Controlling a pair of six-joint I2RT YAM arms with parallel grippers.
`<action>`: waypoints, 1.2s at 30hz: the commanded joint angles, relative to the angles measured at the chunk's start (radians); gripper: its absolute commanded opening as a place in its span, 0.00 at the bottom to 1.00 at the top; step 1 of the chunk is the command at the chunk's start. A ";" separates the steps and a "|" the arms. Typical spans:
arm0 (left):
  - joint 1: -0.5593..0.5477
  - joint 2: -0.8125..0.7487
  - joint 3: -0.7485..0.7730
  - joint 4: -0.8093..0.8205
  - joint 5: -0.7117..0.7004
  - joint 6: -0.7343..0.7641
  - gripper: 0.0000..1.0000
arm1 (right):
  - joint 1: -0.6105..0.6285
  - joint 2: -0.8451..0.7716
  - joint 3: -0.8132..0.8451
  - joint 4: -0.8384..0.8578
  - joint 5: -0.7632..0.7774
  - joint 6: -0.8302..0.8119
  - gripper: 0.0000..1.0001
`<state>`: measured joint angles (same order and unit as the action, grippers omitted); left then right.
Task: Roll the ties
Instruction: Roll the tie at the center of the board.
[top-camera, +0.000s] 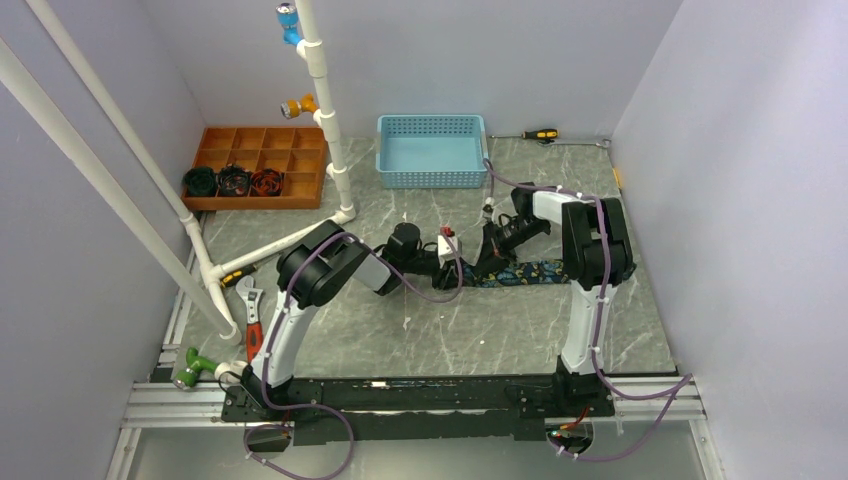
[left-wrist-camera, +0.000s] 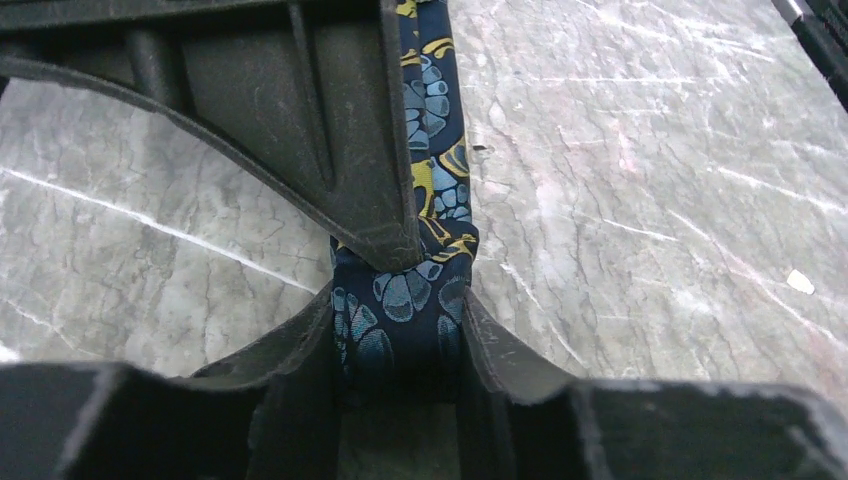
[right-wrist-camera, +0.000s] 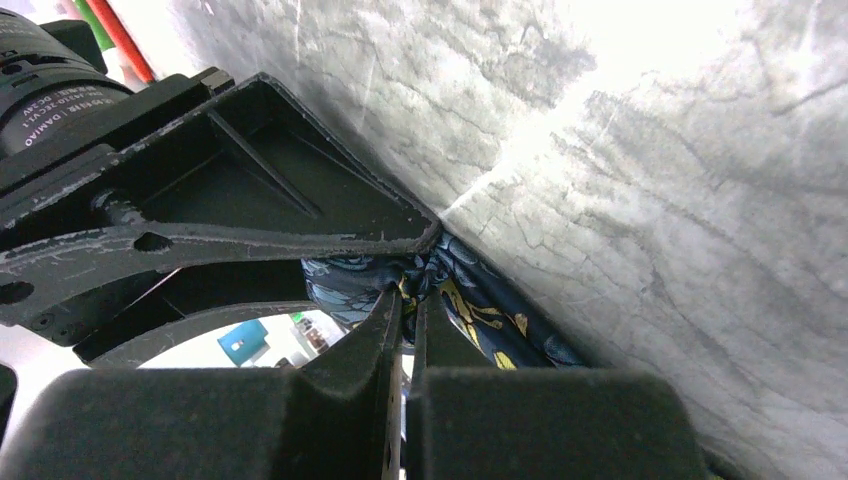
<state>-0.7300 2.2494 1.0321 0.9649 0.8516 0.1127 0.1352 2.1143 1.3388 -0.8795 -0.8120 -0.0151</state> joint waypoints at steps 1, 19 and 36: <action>-0.018 0.036 -0.030 -0.292 -0.090 -0.006 0.25 | 0.045 0.043 -0.045 0.204 0.244 -0.031 0.00; -0.030 -0.066 0.025 -0.855 -0.361 0.249 0.07 | -0.012 -0.080 0.021 -0.038 -0.123 -0.018 0.47; -0.009 -0.107 -0.019 -0.778 -0.249 0.252 0.46 | 0.004 0.052 -0.008 0.014 0.211 -0.088 0.00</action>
<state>-0.7719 2.0930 1.1160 0.4114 0.6464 0.3294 0.1467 2.0964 1.3640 -0.9207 -0.8692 -0.0269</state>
